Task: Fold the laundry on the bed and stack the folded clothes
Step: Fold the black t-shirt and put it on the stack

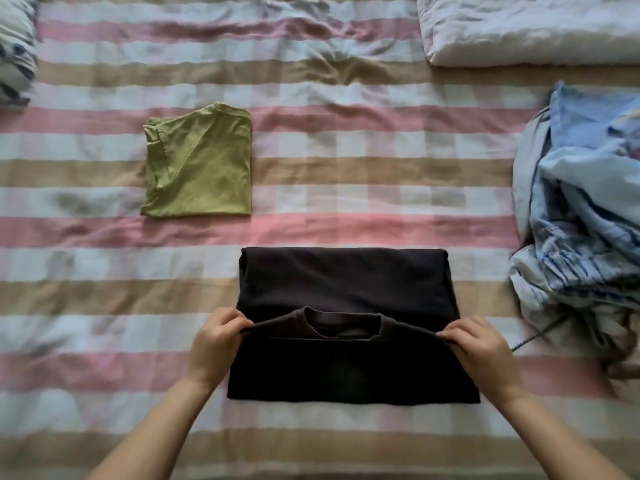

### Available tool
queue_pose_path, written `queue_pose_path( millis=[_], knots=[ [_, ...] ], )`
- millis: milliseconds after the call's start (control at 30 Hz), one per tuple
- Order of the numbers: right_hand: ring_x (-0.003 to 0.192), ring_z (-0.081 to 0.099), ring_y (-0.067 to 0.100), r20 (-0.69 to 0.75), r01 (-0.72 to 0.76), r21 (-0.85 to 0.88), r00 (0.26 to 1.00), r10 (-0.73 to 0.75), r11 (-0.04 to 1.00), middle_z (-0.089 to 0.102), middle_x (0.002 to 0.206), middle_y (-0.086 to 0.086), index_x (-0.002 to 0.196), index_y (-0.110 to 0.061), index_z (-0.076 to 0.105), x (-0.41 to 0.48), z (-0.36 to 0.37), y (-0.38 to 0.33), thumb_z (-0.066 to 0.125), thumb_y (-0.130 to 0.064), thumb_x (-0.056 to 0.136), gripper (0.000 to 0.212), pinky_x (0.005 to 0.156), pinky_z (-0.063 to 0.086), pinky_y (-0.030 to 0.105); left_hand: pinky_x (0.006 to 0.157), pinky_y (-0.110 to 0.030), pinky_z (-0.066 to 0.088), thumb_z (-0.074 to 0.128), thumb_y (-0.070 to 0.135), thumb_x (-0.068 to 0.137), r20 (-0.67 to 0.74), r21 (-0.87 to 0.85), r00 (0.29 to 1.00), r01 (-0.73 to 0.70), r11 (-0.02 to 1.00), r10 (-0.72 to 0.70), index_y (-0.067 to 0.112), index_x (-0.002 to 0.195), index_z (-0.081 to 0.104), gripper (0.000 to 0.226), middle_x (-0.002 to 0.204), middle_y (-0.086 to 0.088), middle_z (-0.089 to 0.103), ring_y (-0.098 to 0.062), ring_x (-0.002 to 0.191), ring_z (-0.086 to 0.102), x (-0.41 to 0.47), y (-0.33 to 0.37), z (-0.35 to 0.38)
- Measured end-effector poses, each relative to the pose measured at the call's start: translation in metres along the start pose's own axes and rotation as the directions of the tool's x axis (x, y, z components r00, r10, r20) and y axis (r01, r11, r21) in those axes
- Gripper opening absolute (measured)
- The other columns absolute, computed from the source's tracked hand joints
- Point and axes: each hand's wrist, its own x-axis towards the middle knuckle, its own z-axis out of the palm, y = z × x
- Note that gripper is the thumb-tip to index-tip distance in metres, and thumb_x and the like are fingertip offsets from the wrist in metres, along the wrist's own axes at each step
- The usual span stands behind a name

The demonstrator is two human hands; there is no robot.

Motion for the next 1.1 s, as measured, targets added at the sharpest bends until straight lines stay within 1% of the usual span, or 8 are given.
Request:
queue_pose_path(
  millis=[267,433,500,600,667,733,900,1100],
  knots=[
    [0.061,0.057,0.028,-0.107,0.001,-0.135,0.994,-0.016,0.991,0.065,0.071,0.01,0.075,0.0,0.071,-0.036,0.005,-0.007,0.052,-0.013,0.086,0.026,0.064,0.041,0.027,0.065,-0.023,0.042,0.06,-0.003,0.076,-0.196,-0.006,0.98,-0.04,0.999,0.038,-0.003,0.071,0.068,0.01,0.068,-0.012,0.062,-0.014,0.071,0.048,-0.038,-0.002,0.01],
    [0.062,0.06,0.031,-0.02,-0.022,-0.131,1.0,0.02,0.991,0.065,0.072,0.012,0.072,0.0,0.072,-0.063,0.016,-0.012,0.064,-0.003,0.079,0.01,0.058,0.05,0.033,0.061,-0.026,0.041,0.057,0.006,0.08,-0.083,0.045,0.992,-0.097,0.994,0.1,-0.001,0.07,0.069,0.017,0.068,-0.01,0.061,-0.026,0.059,0.058,-0.073,-0.006,0.026],
    [0.066,0.062,0.034,0.051,-0.06,-0.089,0.997,0.065,0.994,0.066,0.076,0.015,0.074,0.002,0.072,-0.069,0.023,-0.014,0.075,0.01,0.065,0.012,0.06,0.053,0.035,0.063,-0.025,0.044,0.06,-0.002,0.071,-0.056,0.027,0.997,-0.046,0.999,0.047,-0.002,0.072,0.07,0.01,0.074,-0.013,0.062,-0.03,0.064,0.059,-0.077,-0.005,0.034],
    [0.082,0.059,0.032,0.073,-0.21,0.043,0.976,0.207,0.977,0.064,0.088,0.017,0.086,0.003,0.072,-0.076,0.025,-0.018,0.057,0.009,0.064,0.027,0.08,0.044,0.027,0.084,-0.032,0.041,0.049,-0.004,0.063,-0.055,-0.158,0.983,0.166,0.973,-0.177,-0.001,0.083,0.071,0.03,0.093,-0.018,0.058,-0.03,0.092,0.053,-0.08,-0.002,0.039],
    [0.088,0.056,0.027,0.02,-0.4,0.172,0.915,0.403,0.9,0.062,0.091,0.015,0.09,0.001,0.071,-0.077,0.025,-0.025,0.05,0.007,0.067,0.032,0.083,0.039,0.023,0.093,-0.024,0.035,0.048,0.0,0.069,-0.042,-0.305,0.926,0.346,0.887,-0.376,0.003,0.088,0.071,0.03,0.102,-0.014,0.052,-0.024,0.102,0.046,-0.081,0.003,0.039],
    [0.087,0.055,0.025,-0.009,-0.564,0.288,0.807,0.591,0.774,0.058,0.094,0.011,0.097,-0.002,0.069,-0.075,0.027,-0.032,0.054,0.007,0.08,0.024,0.081,0.043,0.028,0.084,-0.009,0.036,0.056,0.002,0.082,-0.014,-0.417,0.842,0.486,0.768,-0.54,0.007,0.087,0.068,0.014,0.101,-0.01,0.052,-0.022,0.099,0.05,-0.081,0.007,0.04],
    [0.083,0.052,0.021,0.073,-0.785,0.348,0.568,0.82,0.513,0.053,0.099,0.009,0.111,-0.007,0.057,-0.064,0.037,-0.041,0.071,-0.017,0.08,0.036,0.077,0.04,0.029,0.067,-0.025,0.04,0.074,0.017,0.077,0.043,-0.53,0.628,0.674,0.515,-0.777,0.013,0.094,0.051,0.029,0.087,-0.002,0.058,-0.019,0.081,0.055,-0.079,0.008,0.046],
    [0.084,0.059,0.027,0.124,-0.848,0.334,0.472,0.873,0.411,0.067,0.09,0.011,0.091,-0.005,0.064,-0.065,0.036,-0.034,0.065,-0.024,0.085,0.02,0.07,0.039,0.03,0.061,-0.022,0.042,0.072,0.014,0.078,-0.028,-0.58,0.598,0.643,0.5,-0.801,0.021,0.066,0.057,0.02,0.066,0.005,0.06,-0.019,0.068,0.056,-0.085,0.013,0.044]
  ],
)
